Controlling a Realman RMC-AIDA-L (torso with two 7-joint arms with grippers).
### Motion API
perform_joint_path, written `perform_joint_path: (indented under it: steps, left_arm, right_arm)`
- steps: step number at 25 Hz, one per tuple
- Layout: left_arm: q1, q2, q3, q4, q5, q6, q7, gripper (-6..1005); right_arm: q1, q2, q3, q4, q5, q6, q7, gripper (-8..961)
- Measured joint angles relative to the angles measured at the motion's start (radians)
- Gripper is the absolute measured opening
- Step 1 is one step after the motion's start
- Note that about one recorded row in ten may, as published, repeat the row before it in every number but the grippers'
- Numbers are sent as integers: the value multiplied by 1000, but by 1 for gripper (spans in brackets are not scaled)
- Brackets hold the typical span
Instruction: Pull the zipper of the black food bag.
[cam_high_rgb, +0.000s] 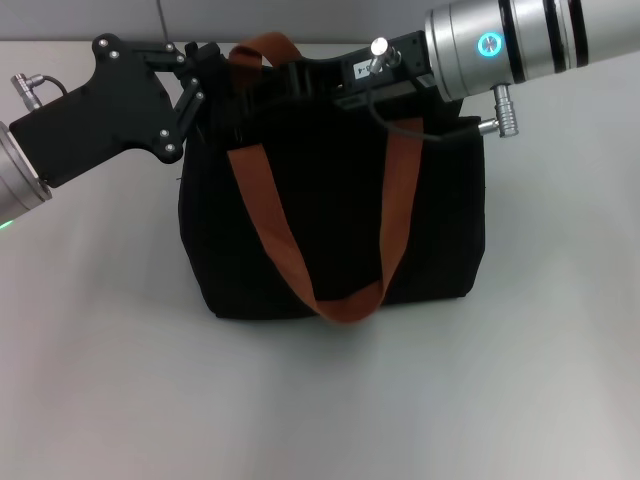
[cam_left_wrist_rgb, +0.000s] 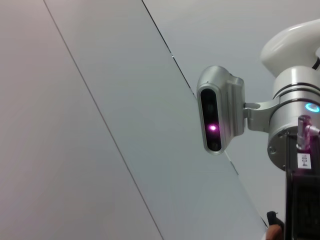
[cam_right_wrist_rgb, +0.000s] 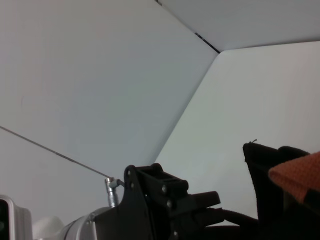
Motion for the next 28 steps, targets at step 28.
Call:
perform_joint_path:
  steps: [28]
  left_arm:
    - [1, -2, 1, -9, 2, 31, -1, 27]
  right_arm:
    - [-12, 3, -16, -37, -7, 5, -15, 178]
